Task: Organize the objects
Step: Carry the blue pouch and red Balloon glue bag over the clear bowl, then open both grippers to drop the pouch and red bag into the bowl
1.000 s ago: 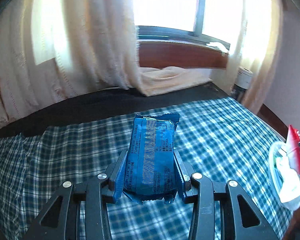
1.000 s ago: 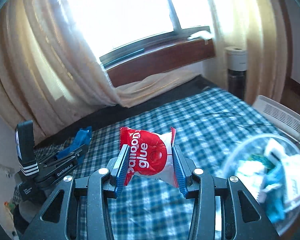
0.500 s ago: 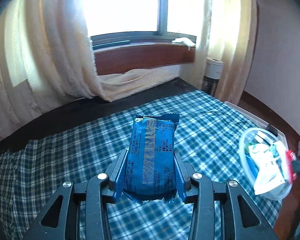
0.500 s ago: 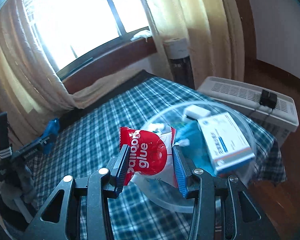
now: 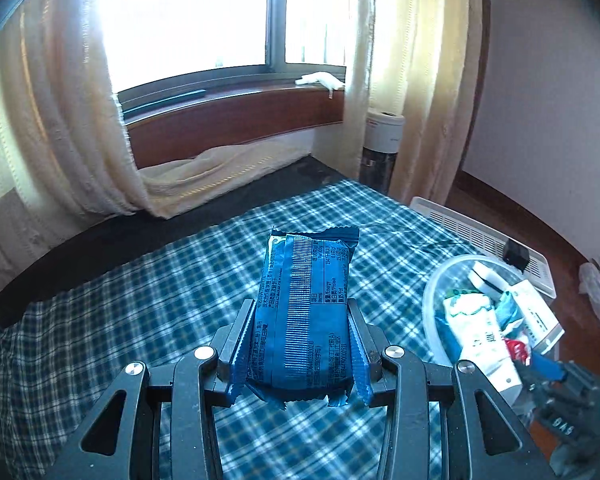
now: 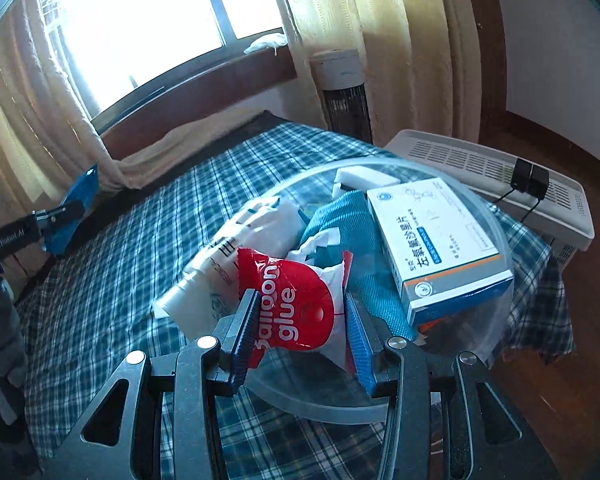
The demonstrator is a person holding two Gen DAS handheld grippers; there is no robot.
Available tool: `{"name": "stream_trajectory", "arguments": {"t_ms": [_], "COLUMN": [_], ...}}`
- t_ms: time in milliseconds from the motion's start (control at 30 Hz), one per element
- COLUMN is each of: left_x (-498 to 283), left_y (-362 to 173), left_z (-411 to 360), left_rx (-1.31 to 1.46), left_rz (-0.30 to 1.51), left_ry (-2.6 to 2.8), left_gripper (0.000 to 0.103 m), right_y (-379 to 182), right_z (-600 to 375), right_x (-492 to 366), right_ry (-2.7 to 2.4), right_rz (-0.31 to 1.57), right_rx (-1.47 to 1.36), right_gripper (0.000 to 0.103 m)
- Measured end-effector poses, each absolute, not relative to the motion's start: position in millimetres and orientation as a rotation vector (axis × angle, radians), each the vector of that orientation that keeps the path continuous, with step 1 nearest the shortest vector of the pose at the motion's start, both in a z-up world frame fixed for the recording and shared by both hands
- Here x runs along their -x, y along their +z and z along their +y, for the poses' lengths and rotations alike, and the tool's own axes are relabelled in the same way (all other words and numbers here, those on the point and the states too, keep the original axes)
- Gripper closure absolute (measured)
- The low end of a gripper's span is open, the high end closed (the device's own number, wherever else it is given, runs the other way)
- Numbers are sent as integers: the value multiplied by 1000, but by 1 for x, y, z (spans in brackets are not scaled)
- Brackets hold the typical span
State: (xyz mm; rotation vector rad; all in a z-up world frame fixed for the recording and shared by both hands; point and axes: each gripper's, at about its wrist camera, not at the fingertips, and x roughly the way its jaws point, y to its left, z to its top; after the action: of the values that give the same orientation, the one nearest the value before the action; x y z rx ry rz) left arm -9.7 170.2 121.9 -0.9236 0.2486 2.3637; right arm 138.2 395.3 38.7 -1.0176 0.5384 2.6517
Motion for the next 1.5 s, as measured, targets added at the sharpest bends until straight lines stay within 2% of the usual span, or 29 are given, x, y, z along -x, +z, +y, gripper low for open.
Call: {"name": "stream_trajectory", "arguments": {"t_ms": [367, 600, 800, 1300, 1400, 1500], "left_x": [0, -5, -17, -38, -42, -46], "left_y": [118, 117, 113, 92, 93, 96], "left_z": [228, 269, 308, 353, 354, 351], "left_rx": [944, 974, 1002, 1096, 1080, 1064], "left_rz": [279, 284, 305, 324, 344, 341], "left_ry": [2249, 2149, 2061, 1924, 1936, 1946], "left_gripper": [58, 58, 58, 58, 55, 38], "right_y": [55, 68, 78, 71, 68, 65], "right_z": [395, 403, 423, 458, 459, 461], "right_x": [-156, -175, -190, -205, -206, -205], "right_ry": [2707, 2701, 2655, 2589, 2585, 2589], "right_rz": [428, 378, 410, 473, 481, 499], "right_rx": [884, 744, 632, 609, 620, 645], "right_gripper": [46, 46, 46, 45, 45, 44]}}
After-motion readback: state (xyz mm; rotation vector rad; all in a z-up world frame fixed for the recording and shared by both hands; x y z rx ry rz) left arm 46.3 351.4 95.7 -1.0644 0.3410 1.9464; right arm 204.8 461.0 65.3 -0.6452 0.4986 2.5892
